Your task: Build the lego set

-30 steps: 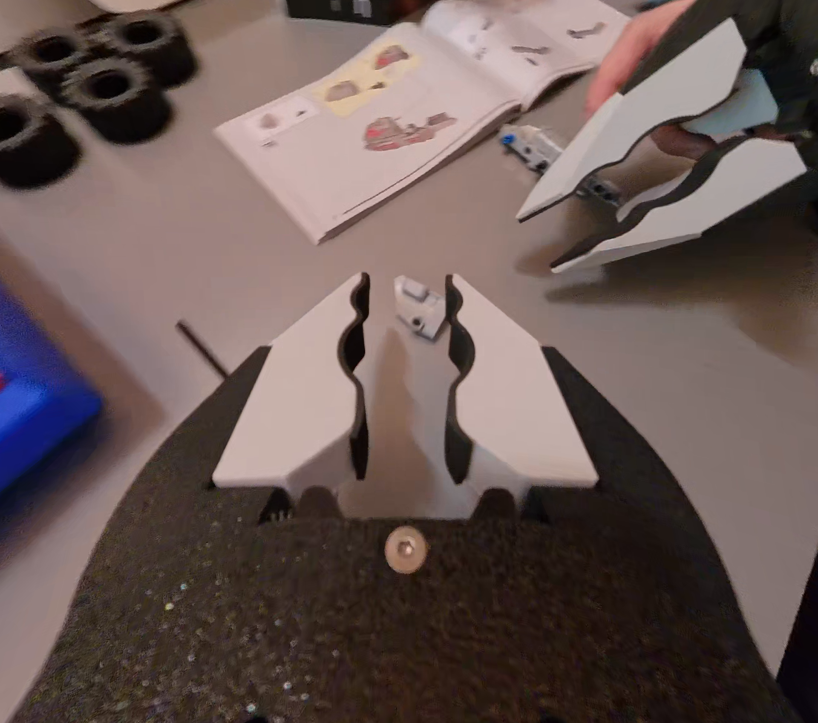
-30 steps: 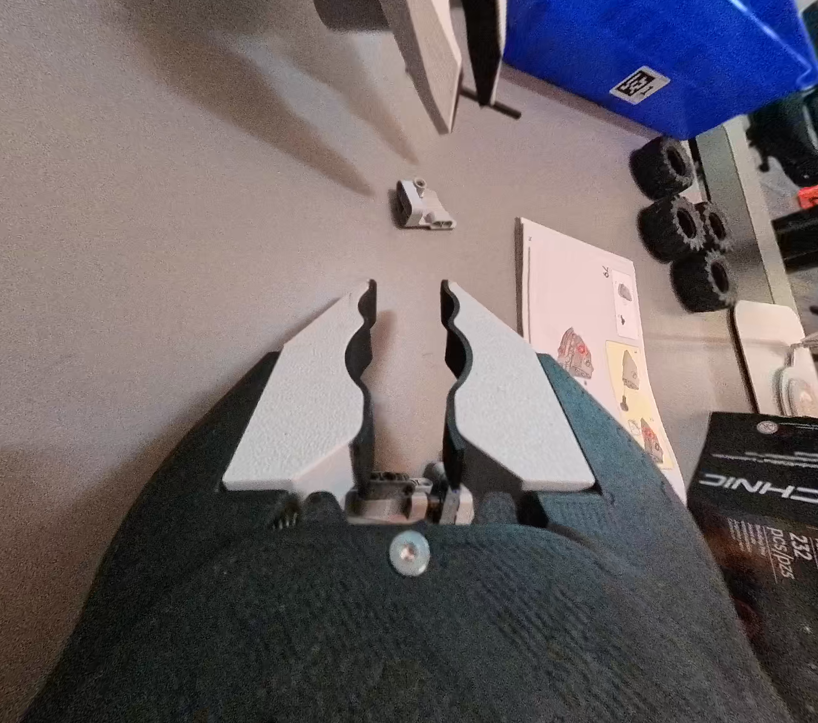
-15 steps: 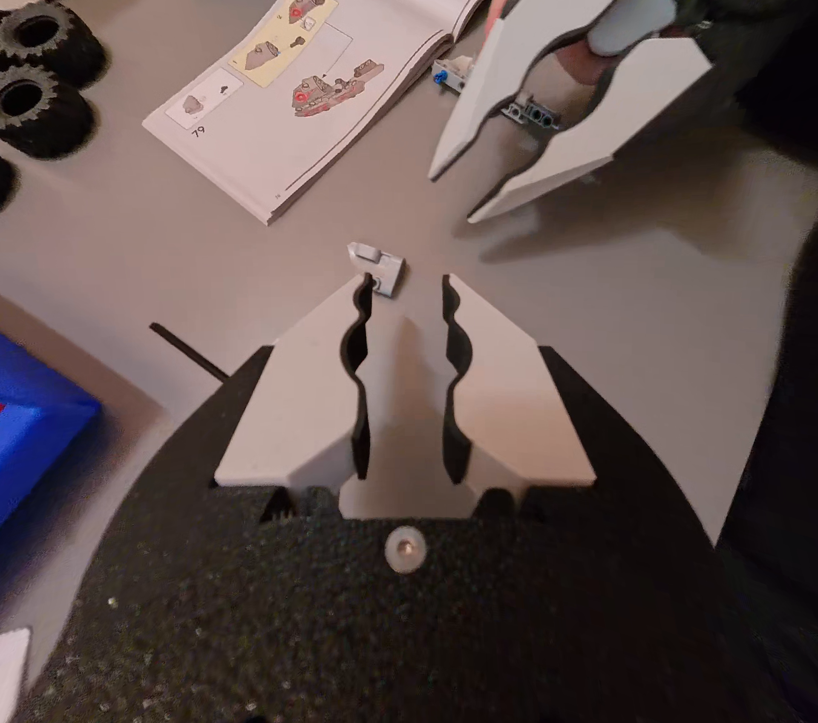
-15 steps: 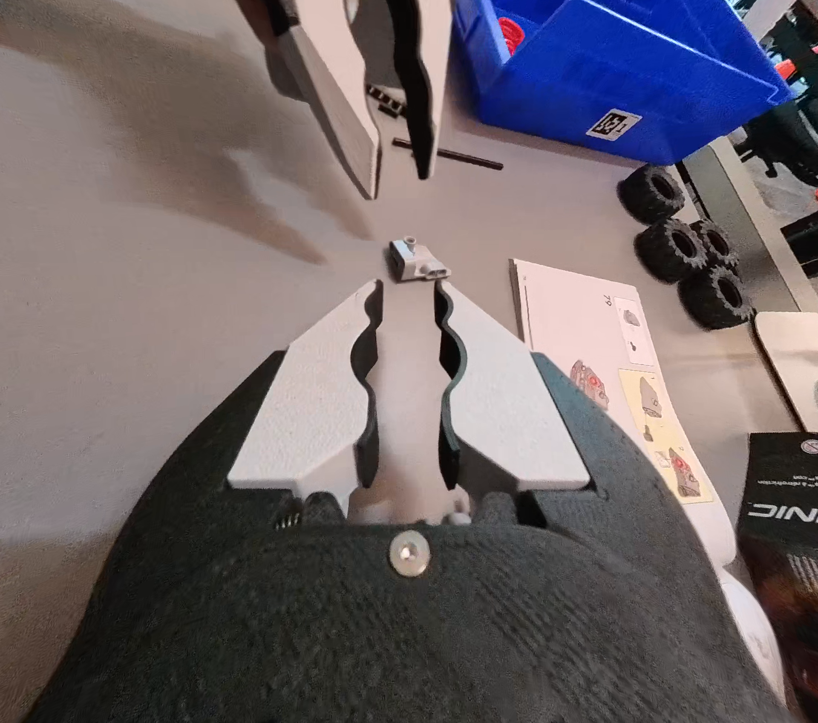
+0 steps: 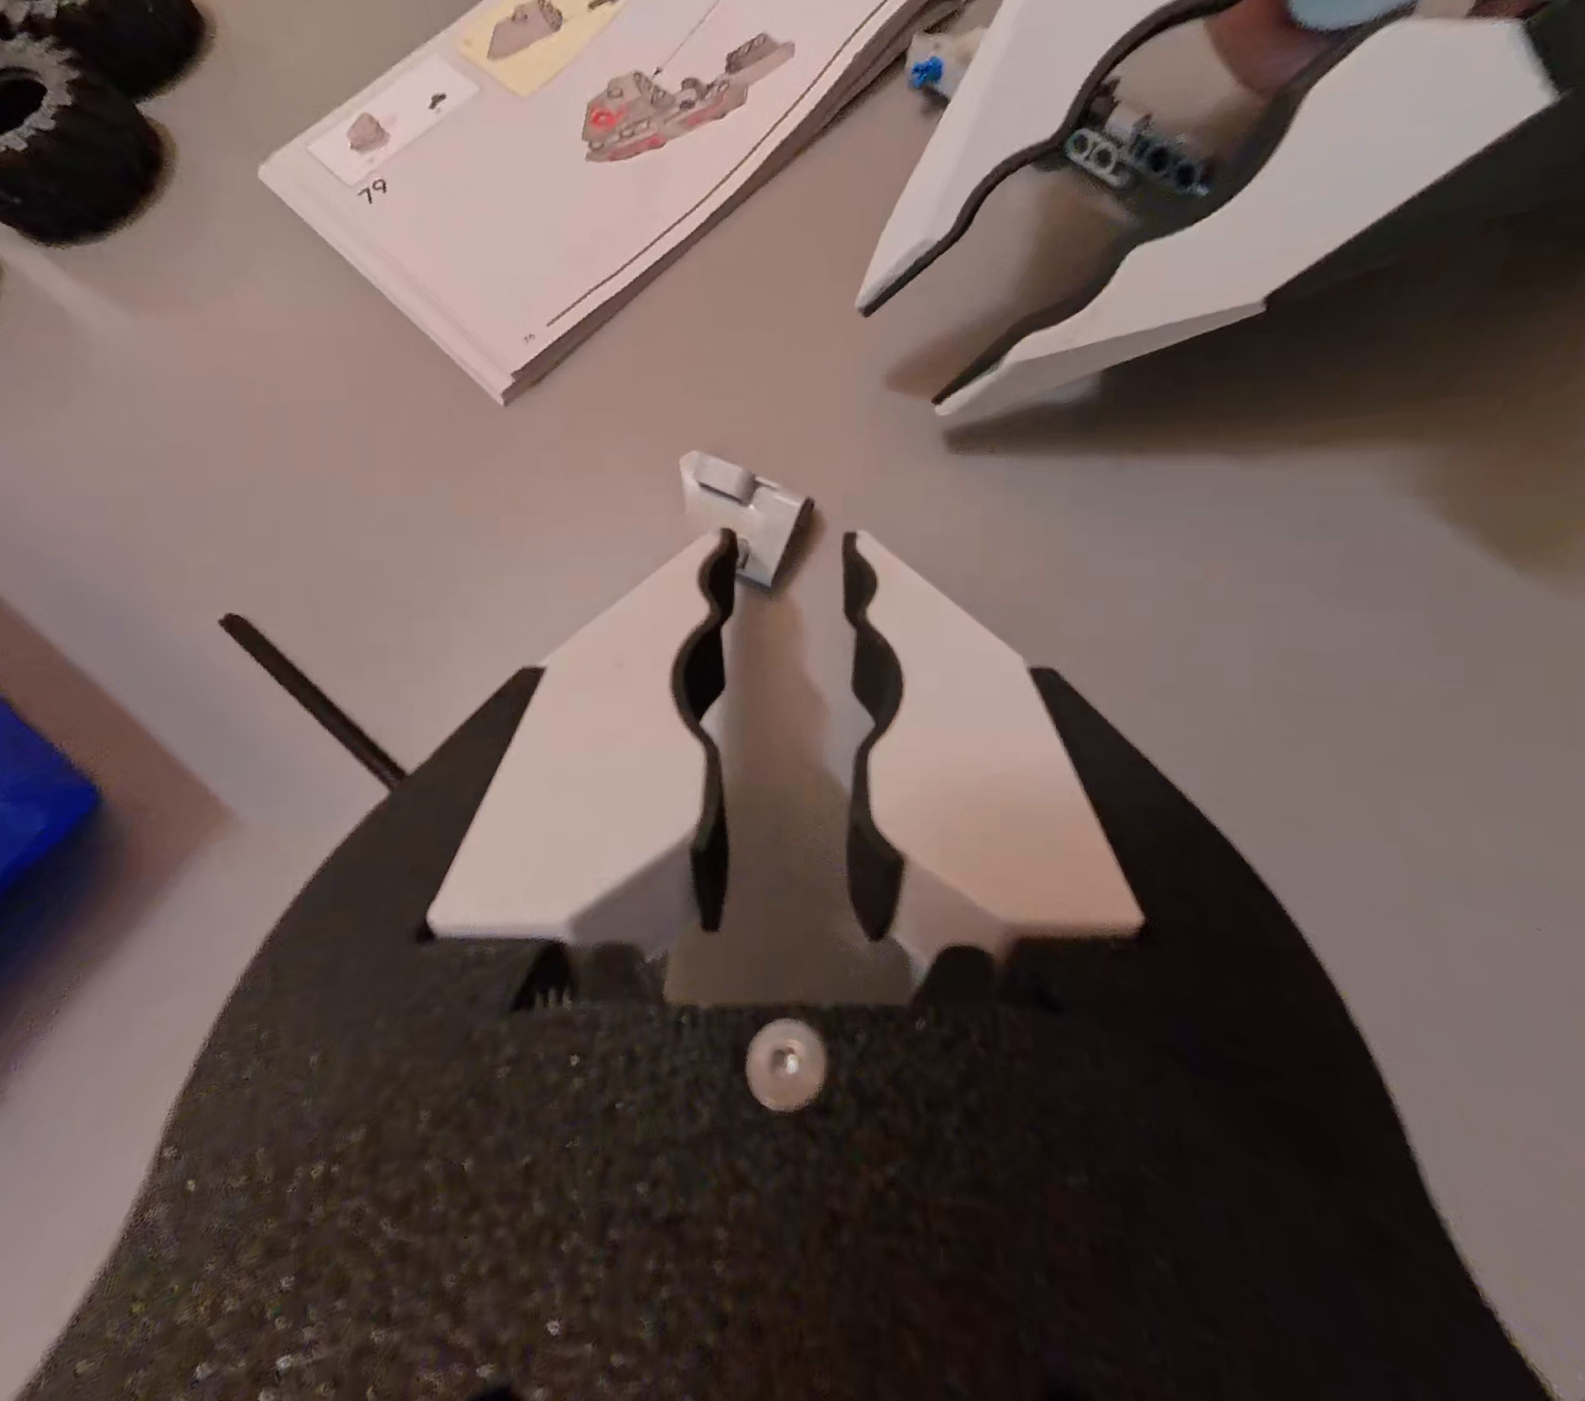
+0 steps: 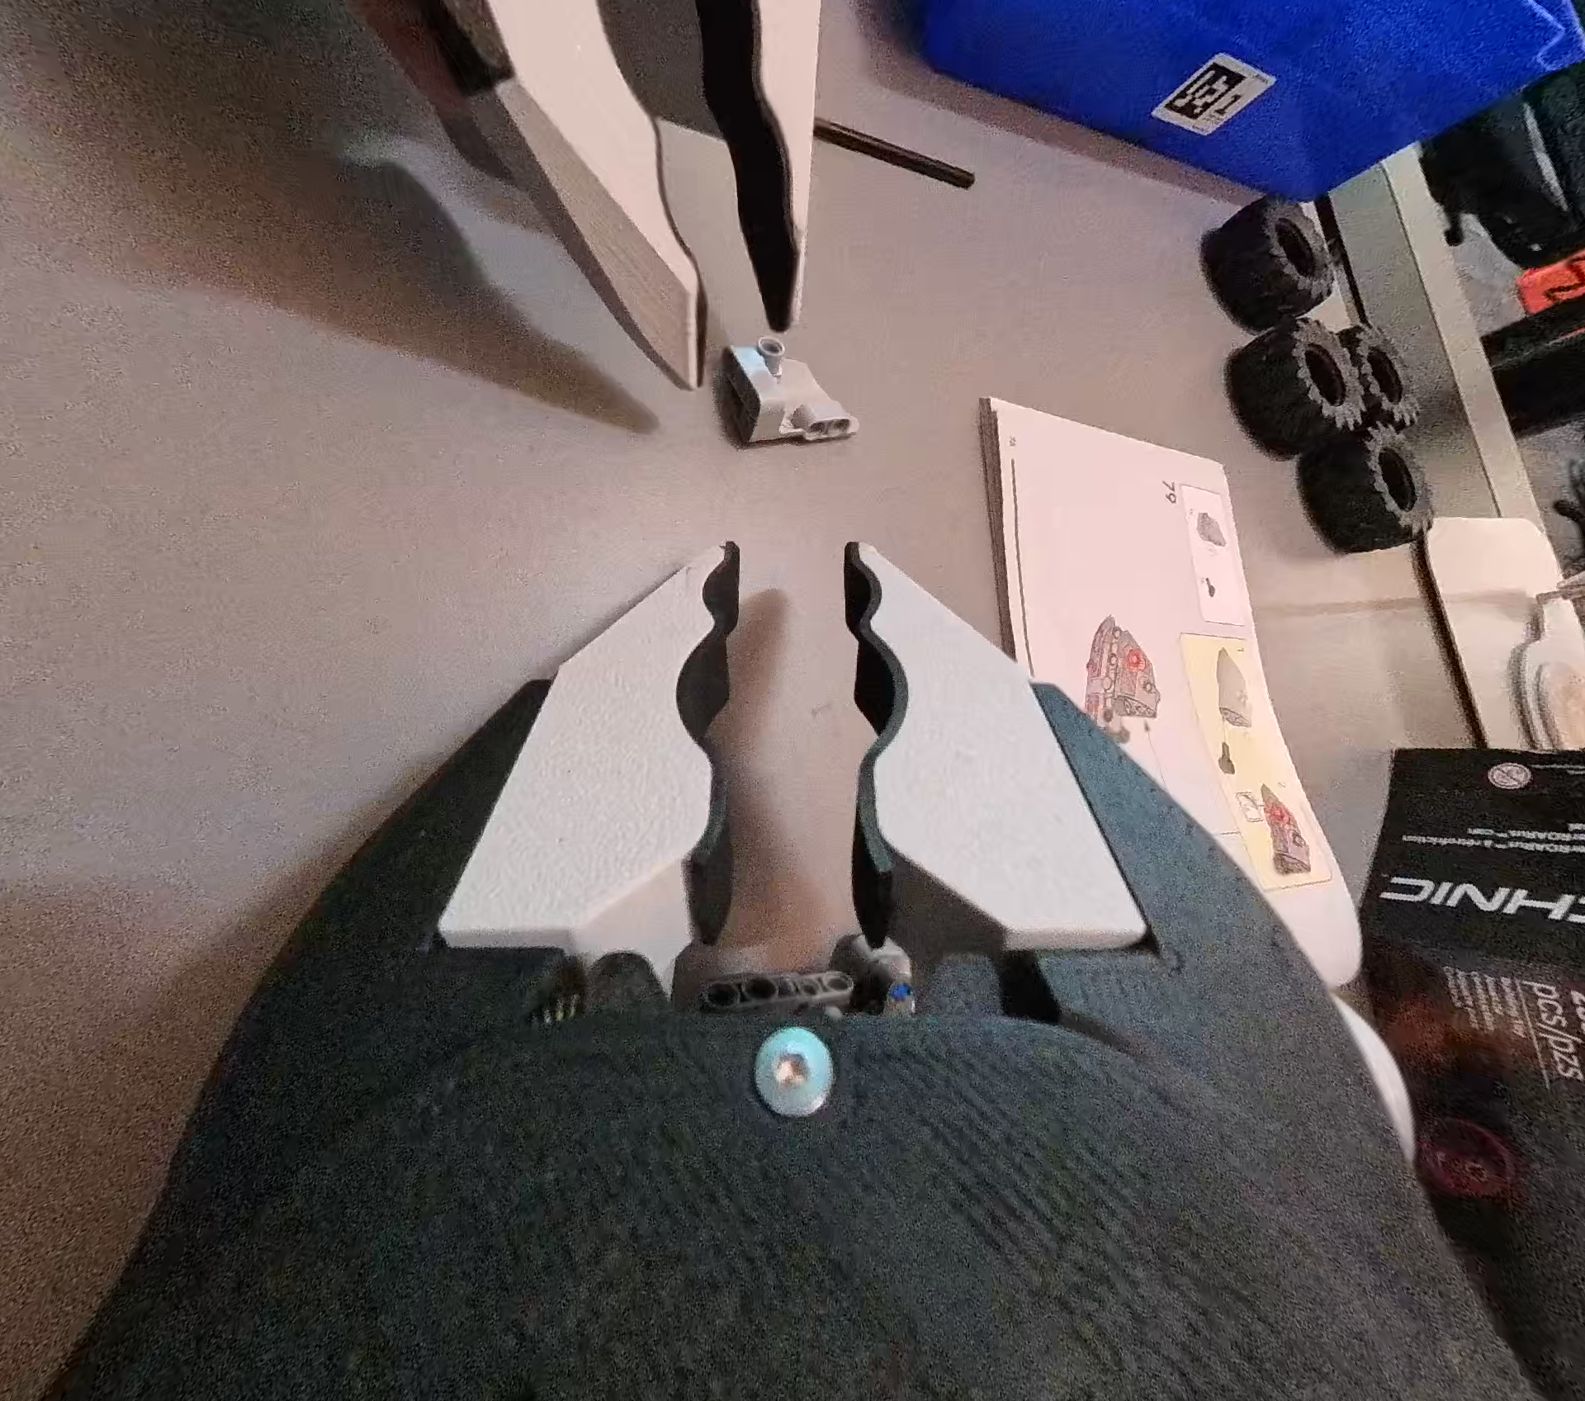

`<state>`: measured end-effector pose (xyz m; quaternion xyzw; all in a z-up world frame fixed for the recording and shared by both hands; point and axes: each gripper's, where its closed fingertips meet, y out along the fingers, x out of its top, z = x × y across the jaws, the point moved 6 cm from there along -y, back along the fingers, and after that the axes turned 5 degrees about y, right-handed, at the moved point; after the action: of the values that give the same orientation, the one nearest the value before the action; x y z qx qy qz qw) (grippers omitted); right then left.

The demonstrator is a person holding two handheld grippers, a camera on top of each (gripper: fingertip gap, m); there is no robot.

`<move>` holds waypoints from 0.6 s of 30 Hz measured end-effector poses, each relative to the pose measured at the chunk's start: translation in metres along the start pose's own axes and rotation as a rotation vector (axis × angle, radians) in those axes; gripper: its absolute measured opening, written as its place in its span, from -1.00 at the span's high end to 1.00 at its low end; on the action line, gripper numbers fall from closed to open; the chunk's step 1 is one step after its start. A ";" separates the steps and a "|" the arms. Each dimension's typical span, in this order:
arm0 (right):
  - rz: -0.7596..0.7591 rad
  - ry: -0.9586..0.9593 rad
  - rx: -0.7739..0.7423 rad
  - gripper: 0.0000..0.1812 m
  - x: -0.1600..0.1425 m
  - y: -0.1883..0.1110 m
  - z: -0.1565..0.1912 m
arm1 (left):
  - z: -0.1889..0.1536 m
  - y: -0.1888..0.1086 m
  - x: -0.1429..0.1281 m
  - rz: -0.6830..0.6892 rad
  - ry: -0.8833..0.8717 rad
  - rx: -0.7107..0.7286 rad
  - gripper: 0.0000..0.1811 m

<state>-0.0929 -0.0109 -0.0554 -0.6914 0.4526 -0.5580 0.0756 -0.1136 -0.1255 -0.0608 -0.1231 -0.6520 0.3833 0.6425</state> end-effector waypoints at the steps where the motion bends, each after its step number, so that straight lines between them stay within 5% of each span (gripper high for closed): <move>1: -0.002 0.009 0.000 0.75 0.000 -0.001 -0.001 | 0.000 0.003 0.000 0.014 0.000 0.004 0.84; 4: -0.011 0.015 -0.002 0.75 0.001 -0.003 -0.006 | 0.000 0.007 0.003 0.018 -0.026 0.011 1.00; 12: 0.070 0.044 -0.080 0.74 -0.018 -0.011 -0.022 | 0.001 0.000 0.011 -0.047 -0.085 0.025 1.00; 15: 0.128 0.107 -0.109 0.64 -0.031 -0.029 -0.021 | 0.004 0.001 0.020 -0.023 -0.058 0.053 0.76; 18: 0.096 0.141 -0.109 0.60 -0.036 -0.041 -0.013 | 0.004 0.009 0.027 0.012 -0.026 0.036 0.72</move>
<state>-0.0802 0.0437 -0.0510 -0.6310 0.5191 -0.5757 0.0323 -0.1240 -0.1035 -0.0460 -0.1105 -0.6525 0.4002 0.6339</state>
